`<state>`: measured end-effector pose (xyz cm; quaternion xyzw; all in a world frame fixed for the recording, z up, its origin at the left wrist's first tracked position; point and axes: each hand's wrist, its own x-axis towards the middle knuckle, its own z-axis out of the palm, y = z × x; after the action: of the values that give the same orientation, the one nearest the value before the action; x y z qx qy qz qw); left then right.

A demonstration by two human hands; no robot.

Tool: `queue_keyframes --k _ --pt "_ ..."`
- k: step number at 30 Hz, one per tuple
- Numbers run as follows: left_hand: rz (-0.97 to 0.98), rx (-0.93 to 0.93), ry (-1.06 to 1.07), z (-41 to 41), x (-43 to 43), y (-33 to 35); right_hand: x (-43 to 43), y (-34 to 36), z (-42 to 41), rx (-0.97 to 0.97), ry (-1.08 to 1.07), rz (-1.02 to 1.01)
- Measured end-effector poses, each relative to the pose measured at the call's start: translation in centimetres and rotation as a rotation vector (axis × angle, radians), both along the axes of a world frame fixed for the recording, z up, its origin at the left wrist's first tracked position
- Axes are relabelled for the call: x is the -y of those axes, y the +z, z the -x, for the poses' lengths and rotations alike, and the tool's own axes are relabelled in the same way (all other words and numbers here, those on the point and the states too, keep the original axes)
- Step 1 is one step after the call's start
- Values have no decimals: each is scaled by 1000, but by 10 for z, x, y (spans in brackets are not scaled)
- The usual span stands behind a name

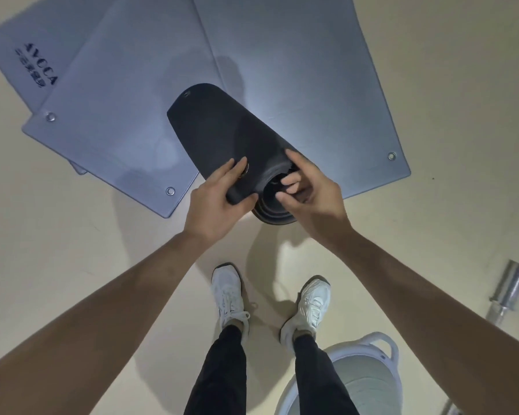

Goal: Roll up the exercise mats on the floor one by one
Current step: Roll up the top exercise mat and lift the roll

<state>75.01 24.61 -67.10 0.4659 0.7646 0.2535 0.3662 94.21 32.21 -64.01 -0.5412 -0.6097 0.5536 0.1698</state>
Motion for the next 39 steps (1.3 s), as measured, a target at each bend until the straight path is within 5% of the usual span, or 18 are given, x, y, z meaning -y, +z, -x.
queue_keyframes --k 3,7,17,25,30,39 --pt "-21 34 49 21 -4 13 -12 -7 -3 368 -37 -337" --pt "-39 126 192 40 -9 29 -26 -13 17 178 35 59" --pt "-27 137 109 67 -11 119 -18 75 47 139 -98 -5" --pt "384 155 -80 -1 35 139 66 106 23 494 73 257" --pt "433 -29 -168 4 42 130 73 99 14 385 72 221" --pt "453 -67 -196 -83 48 209 103 150 -88 178 -170 301"
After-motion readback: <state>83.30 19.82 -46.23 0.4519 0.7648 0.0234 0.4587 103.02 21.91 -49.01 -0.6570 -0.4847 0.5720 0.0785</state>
